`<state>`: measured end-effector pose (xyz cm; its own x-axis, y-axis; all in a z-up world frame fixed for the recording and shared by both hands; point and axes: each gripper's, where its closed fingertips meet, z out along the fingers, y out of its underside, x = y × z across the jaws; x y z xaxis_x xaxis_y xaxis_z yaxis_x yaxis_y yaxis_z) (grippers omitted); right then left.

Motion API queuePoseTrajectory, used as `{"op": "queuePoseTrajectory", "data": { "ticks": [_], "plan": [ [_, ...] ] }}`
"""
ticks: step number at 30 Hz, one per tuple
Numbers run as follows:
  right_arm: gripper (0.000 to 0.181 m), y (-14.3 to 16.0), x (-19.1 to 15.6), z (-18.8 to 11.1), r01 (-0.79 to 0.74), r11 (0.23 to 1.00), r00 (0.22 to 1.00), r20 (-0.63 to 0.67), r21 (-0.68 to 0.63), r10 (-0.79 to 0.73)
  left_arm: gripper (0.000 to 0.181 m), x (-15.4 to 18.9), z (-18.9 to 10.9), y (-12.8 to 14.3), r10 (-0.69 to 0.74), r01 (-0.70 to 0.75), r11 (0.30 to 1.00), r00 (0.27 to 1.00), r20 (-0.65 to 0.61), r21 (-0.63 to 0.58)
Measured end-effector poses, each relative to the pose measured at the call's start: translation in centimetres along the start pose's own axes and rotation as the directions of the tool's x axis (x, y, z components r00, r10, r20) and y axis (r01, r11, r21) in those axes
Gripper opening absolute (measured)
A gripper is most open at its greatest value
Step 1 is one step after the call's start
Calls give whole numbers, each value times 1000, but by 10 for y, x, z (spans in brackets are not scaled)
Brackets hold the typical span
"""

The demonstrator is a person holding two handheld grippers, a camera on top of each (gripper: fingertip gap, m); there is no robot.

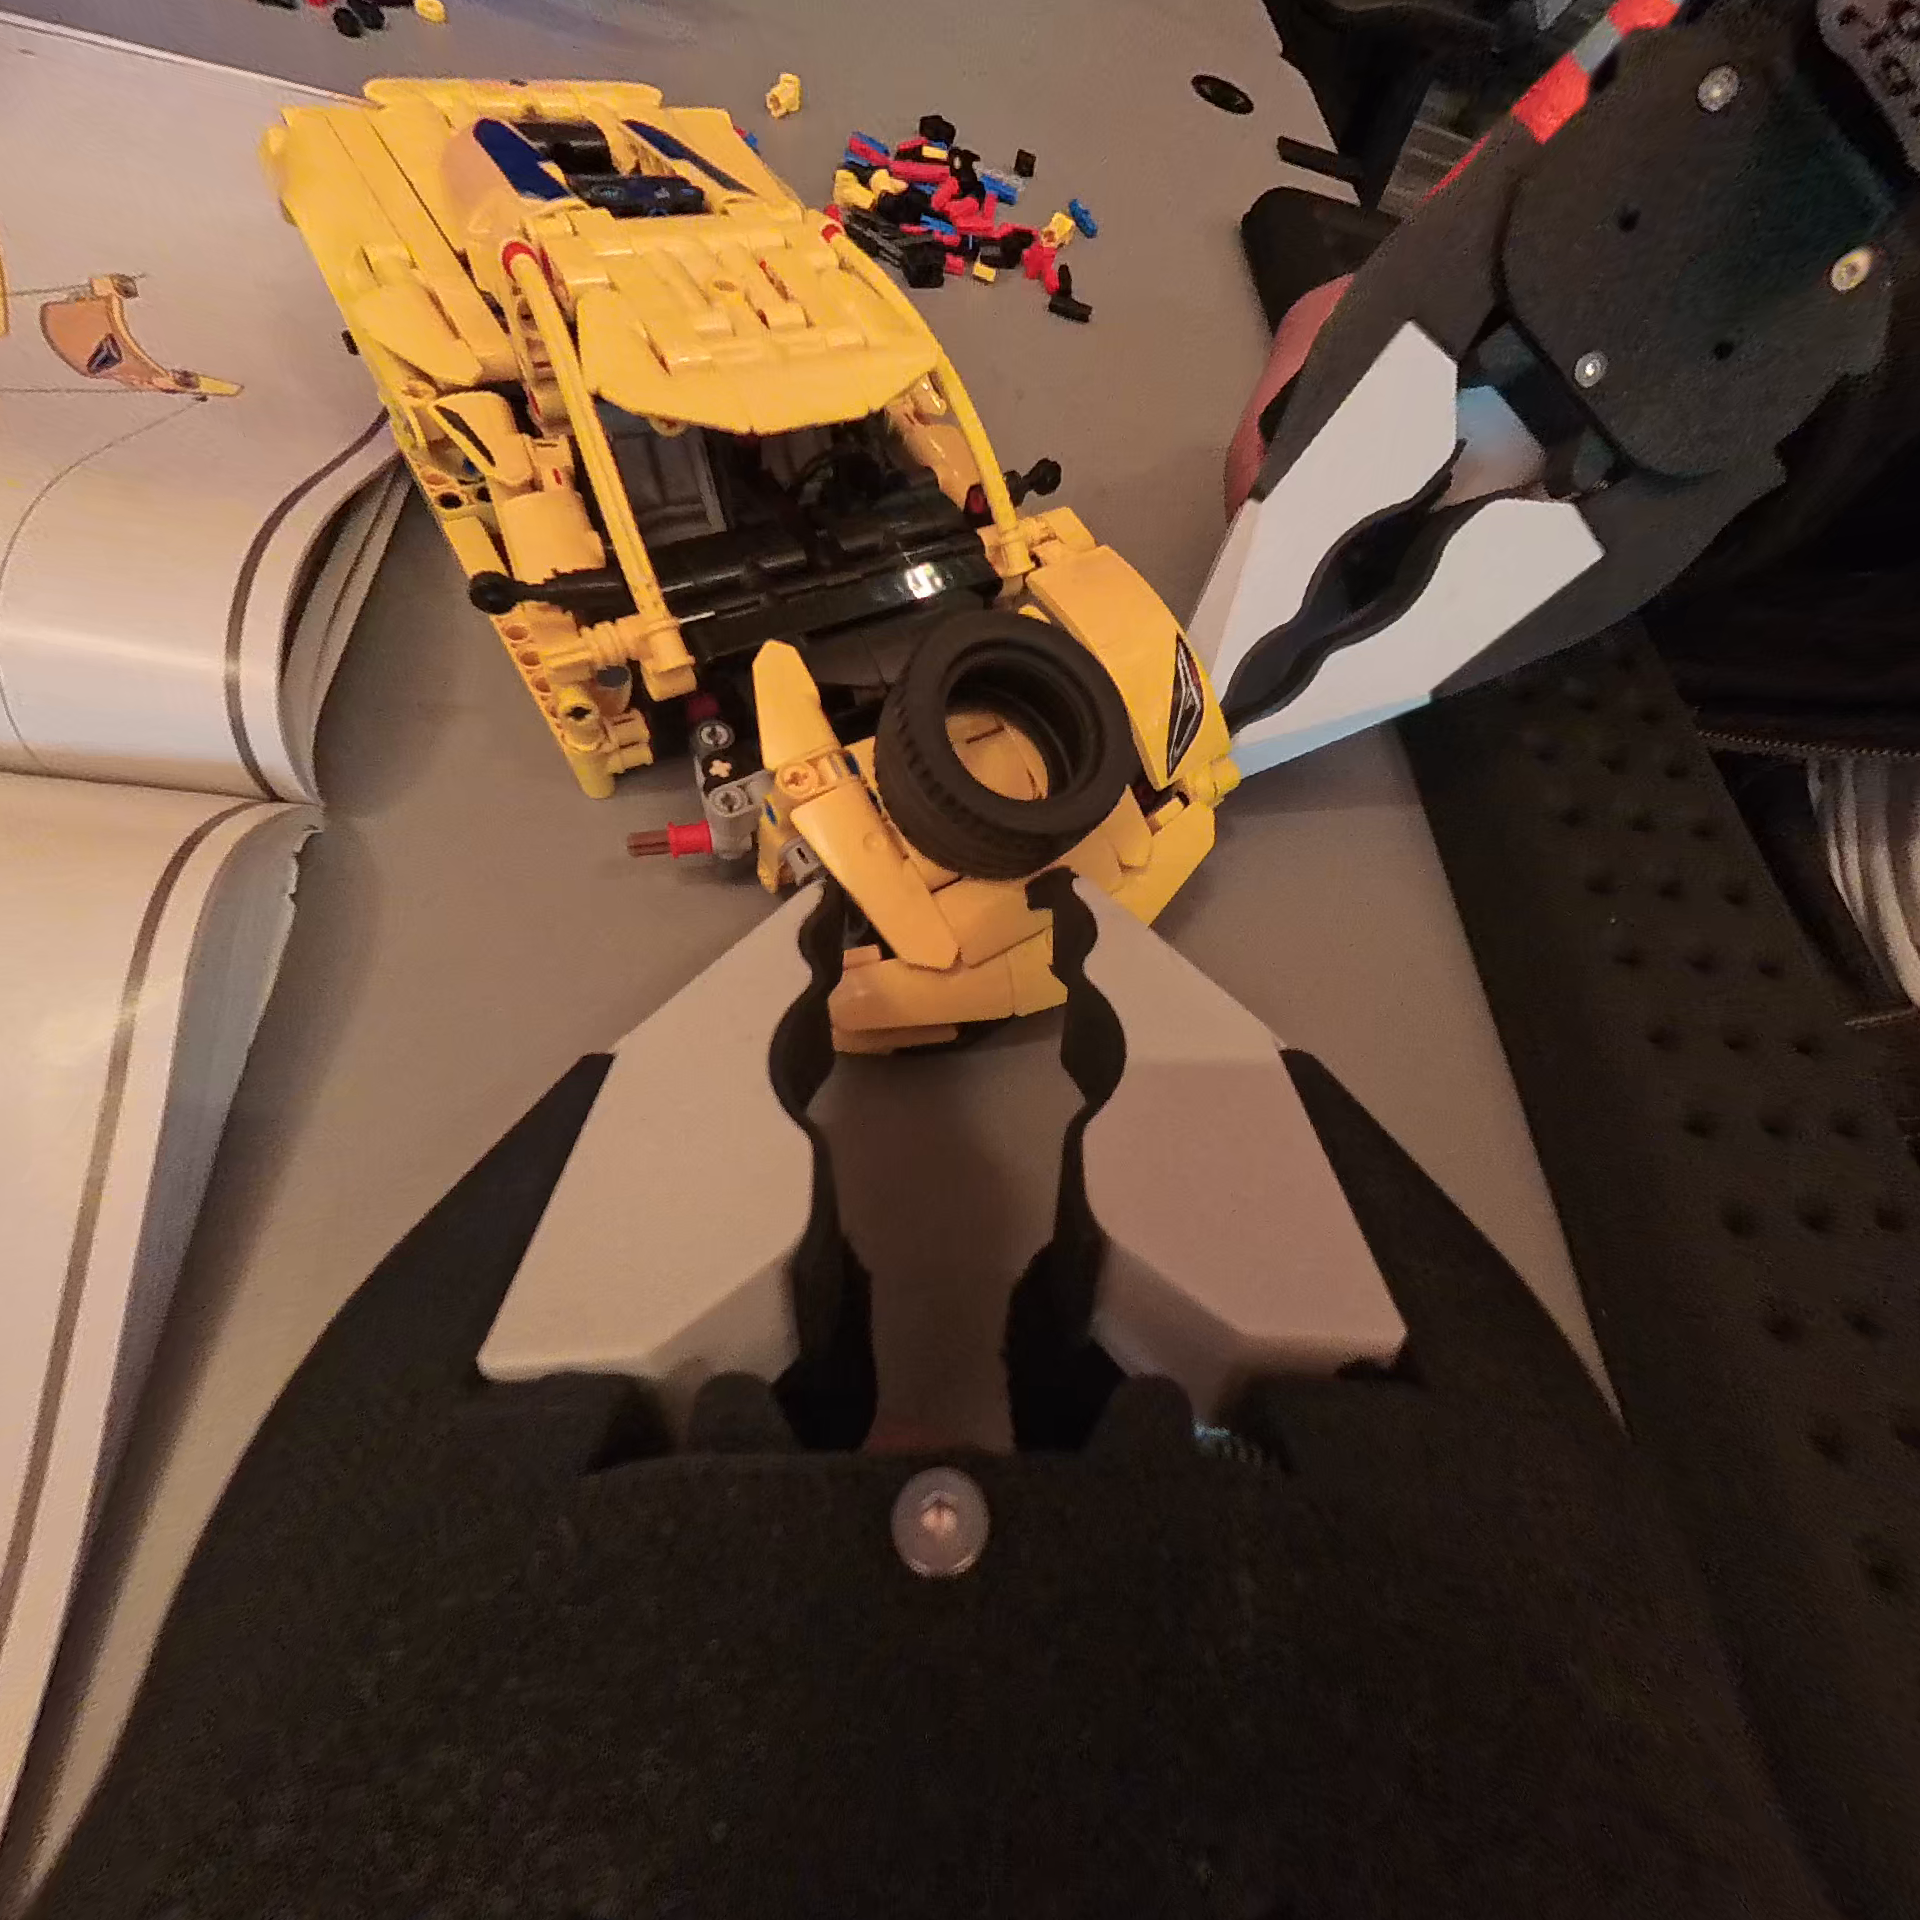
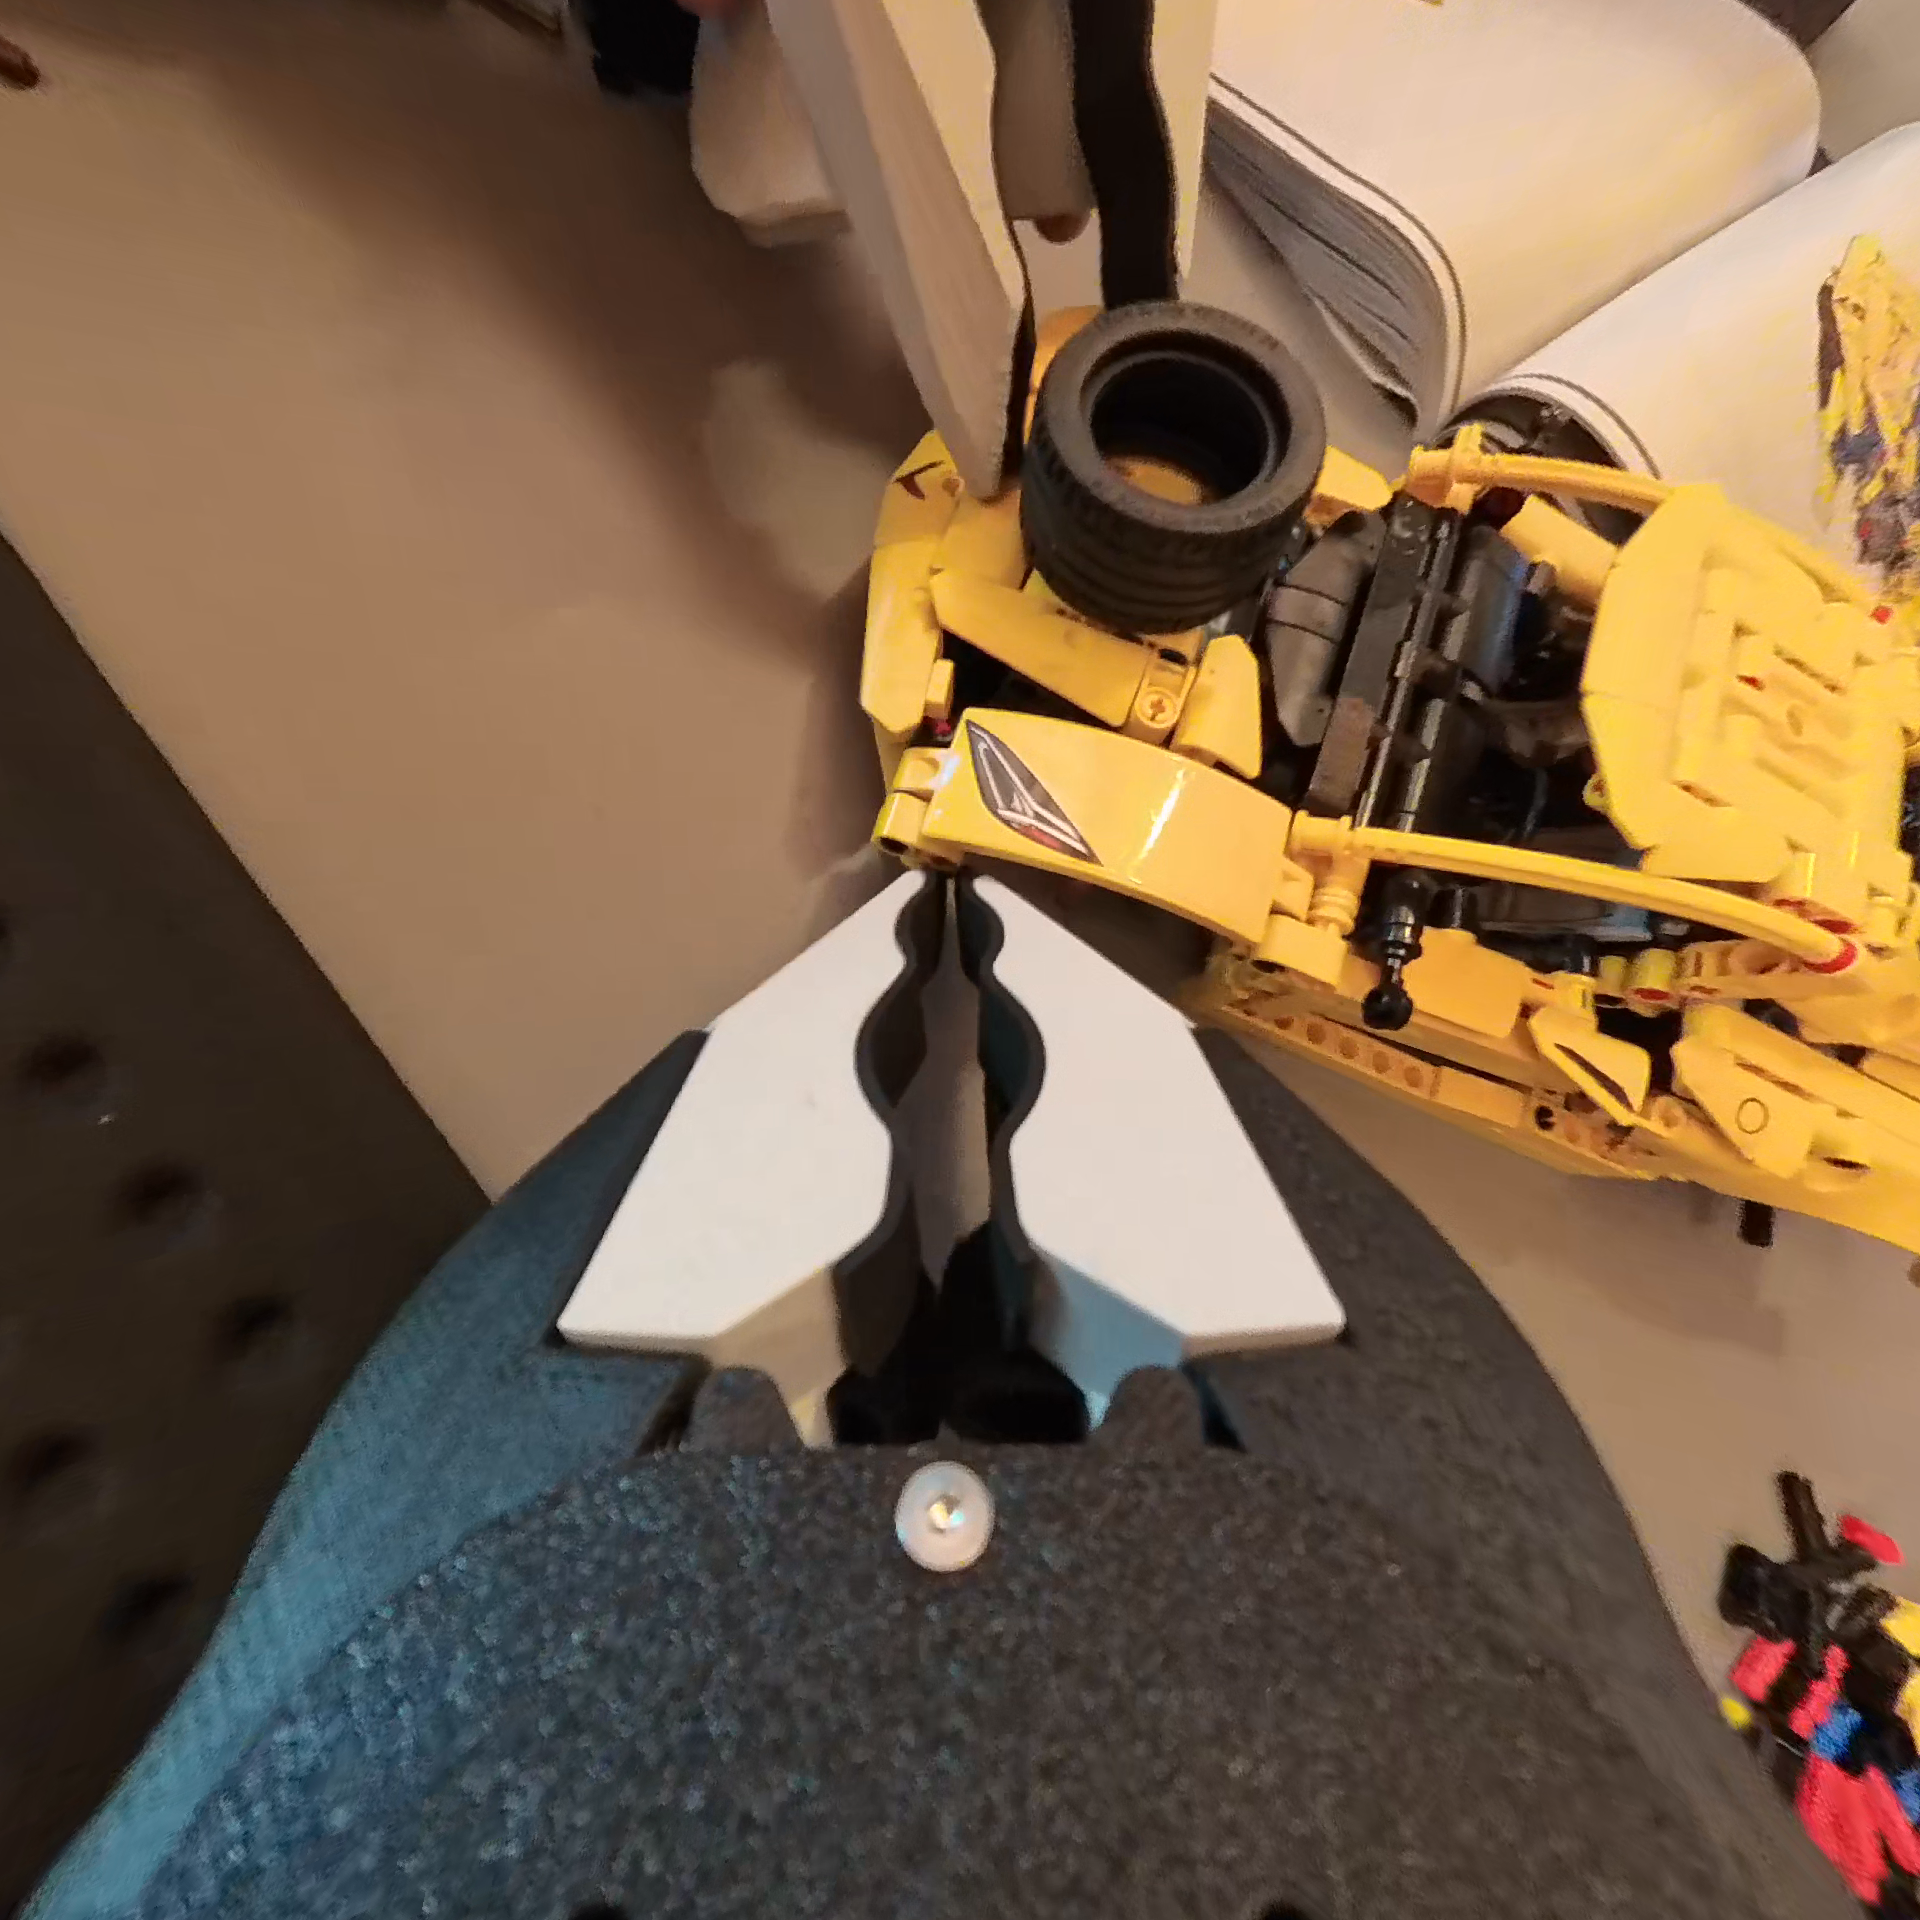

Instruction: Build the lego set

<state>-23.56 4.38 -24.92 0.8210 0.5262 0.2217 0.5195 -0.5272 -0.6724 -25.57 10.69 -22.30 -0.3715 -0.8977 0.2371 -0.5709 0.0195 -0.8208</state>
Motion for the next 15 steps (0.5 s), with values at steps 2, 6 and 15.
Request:
{"op": "queuePoseTrajectory", "data": {
  "ticks": [2, 6, 15],
  "plan": [
    [0, -1, 1, 2, -20, 1000, 1000, 18, 4, 20, 38, 0, 0, 0, -12, 12, 1000, 1000, -1, 1],
    [2, -2, 1, -4, 37, 999, 999, -31, 19, -36, 37, -1, -2, 0, -1, 1, 1000, 1000, -12, -2],
    [19, -8, 11, -21, -46, 993, 995, -78, 110, 55, 57, 12, -14, -36, 241, -258, 963, 954, 179, 77]
  ]
}}
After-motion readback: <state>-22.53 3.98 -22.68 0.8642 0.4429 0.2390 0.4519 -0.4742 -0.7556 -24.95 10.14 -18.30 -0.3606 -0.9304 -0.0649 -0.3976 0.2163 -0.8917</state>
